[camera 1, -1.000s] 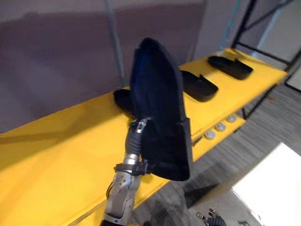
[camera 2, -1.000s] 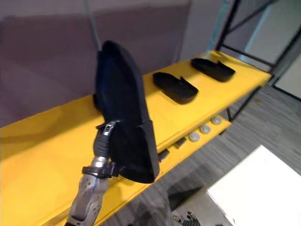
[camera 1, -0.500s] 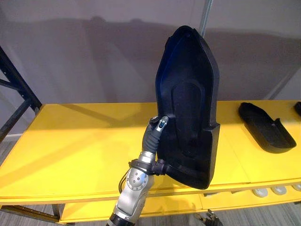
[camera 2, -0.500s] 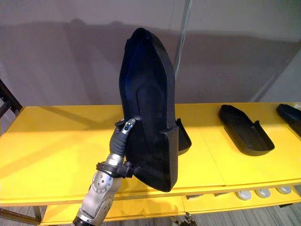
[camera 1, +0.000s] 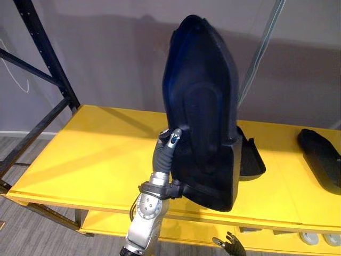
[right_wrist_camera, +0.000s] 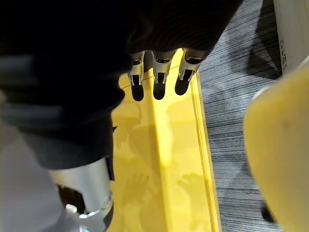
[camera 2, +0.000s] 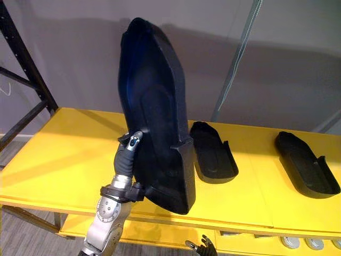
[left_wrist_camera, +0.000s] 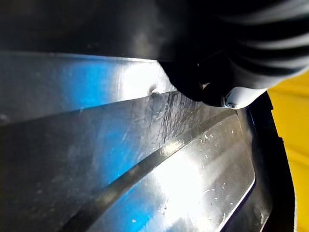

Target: Walk over and take plastic housings, then place them on the shelf

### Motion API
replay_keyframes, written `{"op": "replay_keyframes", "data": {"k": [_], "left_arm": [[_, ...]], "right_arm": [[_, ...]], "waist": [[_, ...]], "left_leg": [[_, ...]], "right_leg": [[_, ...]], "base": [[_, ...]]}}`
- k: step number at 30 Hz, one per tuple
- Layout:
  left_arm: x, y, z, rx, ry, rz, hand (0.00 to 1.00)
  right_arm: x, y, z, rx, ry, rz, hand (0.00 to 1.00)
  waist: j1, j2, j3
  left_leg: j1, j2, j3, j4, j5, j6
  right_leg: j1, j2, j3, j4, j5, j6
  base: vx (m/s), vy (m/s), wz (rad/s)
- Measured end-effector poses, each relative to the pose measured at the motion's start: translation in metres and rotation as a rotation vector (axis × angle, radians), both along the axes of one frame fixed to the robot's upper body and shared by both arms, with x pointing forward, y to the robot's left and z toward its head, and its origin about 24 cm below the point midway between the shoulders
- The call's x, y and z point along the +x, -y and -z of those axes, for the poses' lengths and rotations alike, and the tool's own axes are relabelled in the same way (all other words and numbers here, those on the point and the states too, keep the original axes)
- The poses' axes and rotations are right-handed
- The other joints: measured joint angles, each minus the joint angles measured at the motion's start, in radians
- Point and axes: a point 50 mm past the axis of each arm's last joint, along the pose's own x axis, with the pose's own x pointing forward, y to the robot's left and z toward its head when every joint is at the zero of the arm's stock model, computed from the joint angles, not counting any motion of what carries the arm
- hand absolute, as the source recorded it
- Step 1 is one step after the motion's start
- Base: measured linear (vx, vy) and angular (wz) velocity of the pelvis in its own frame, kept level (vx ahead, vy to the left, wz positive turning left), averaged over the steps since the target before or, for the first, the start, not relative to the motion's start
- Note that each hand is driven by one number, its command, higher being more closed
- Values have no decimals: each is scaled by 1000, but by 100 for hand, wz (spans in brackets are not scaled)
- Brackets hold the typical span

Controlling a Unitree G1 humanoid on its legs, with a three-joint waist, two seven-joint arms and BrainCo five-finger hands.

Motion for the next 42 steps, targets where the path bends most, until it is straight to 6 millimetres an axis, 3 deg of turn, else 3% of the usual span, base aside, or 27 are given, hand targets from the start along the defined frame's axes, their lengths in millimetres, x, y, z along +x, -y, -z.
{"op": "replay_keyframes", "data": {"k": [2,3,4,5,6,7,9,13,15,16,17,18,20,22,25,29,38,42], "left_arm": [[3,-4,5,4,-21,-26,100],[4,-5,7,2,-27,-33,100],[8,-2,12,-4,-55,-43,100],[9,-2,15,-3,-70,-48,100],[14,-6,21,18,-96,-64,100],[16,-10,25,29,-110,-76,100],[20,-21,32,65,-137,-102,100],[25,-22,23,84,-78,-97,100],[28,-21,29,136,-93,-102,100],[29,-21,33,149,-108,-106,100],[30,-22,39,168,-133,-111,100],[31,-22,41,188,-146,-119,100],[32,-22,40,187,-138,-134,100],[32,-22,40,200,-142,-142,100],[34,-29,41,198,-150,-167,100],[35,-41,41,215,-152,-197,100],[39,-53,57,364,-213,-259,100],[54,-62,55,469,-222,-328,100]], "right_arm": [[-4,12,3,-34,-42,-15,0],[-5,15,3,-44,-47,-14,0],[-9,29,3,-76,-64,10,0],[-11,35,2,-88,-71,25,0],[-12,29,6,-68,-91,41,0],[-12,24,7,-48,-93,55,0],[-13,17,8,-29,-94,62,0],[0,7,7,-7,-65,50,0],[8,5,5,-2,-43,37,0],[10,6,4,-3,-35,34,0],[10,6,4,-4,-30,33,0],[7,7,4,-4,-32,43,0],[7,14,3,-18,-30,41,0],[9,19,1,-28,-13,45,0],[8,19,2,-25,-16,47,0],[6,20,2,-26,-23,47,0],[-2,19,5,-21,-51,49,0],[-6,20,6,-19,-61,49,0]], "waist": [[-25,6,-10],[-34,10,-15],[-57,45,-34],[-61,61,-45],[-86,47,-44],[-88,26,-41],[-89,16,-37],[-64,18,-30],[-56,33,-22],[-55,42,-11],[-56,37,-7],[-60,37,-7],[-72,46,-7],[-79,70,-5],[-80,69,-3],[-85,72,-7],[-87,75,-40],[-81,83,-61]], "left_leg": [[23,71,-18,-61,16,3],[32,80,-21,-101,39,1],[60,92,-52,-235,203,-5],[66,76,-71,-268,173,-91],[64,38,-74,-298,125,-162],[58,17,-78,-292,125,-161],[19,12,-99,-232,93,-143],[-103,44,-90,-20,-20,-126],[-121,56,-33,-13,-44,-86],[-96,56,-26,-30,-36,-77],[-63,50,-13,-60,-21,-71],[-35,36,-8,-90,-8,-72],[-28,5,-9,-115,5,-78],[-14,-9,-17,-153,35,-77],[36,-12,-17,-215,63,-77],[113,-17,4,-337,107,-97],[183,-22,27,-433,175,-97],[195,-19,48,-445,197,-99]], "right_leg": [[-31,-79,1,8,9,53],[-44,-97,0,13,15,73],[-67,-126,-13,10,33,136],[-70,-137,-14,-4,45,154],[-45,-167,-16,-70,94,149],[-31,-183,-17,-100,125,149],[3,-174,-40,-169,231,161],[-49,-164,-2,-178,272,178],[-114,-130,78,-152,287,122],[-134,-99,113,-65,218,164],[-153,-42,159,67,96,197],[-158,27,179,144,-23,156],[-143,37,149,129,-78,89],[-135,34,141,119,-77,86],[-101,39,142,98,-74,82],[-41,49,142,2,-29,69],[31,57,138,-113,84,57],[45,61,143,-164,146,53]], "base": [[-62,364,34],[9,547,50],[13,400,41],[62,710,57],[57,524,37],[55,682,35],[-12,338,18],[-105,238,-28],[-182,211,-72],[-68,106,-60],[-25,31,-30],[-13,-9,-12],[16,-64,12],[78,-45,19],[108,-43,1],[93,17,-7],[55,63,-1],[3,53,-16]]}}
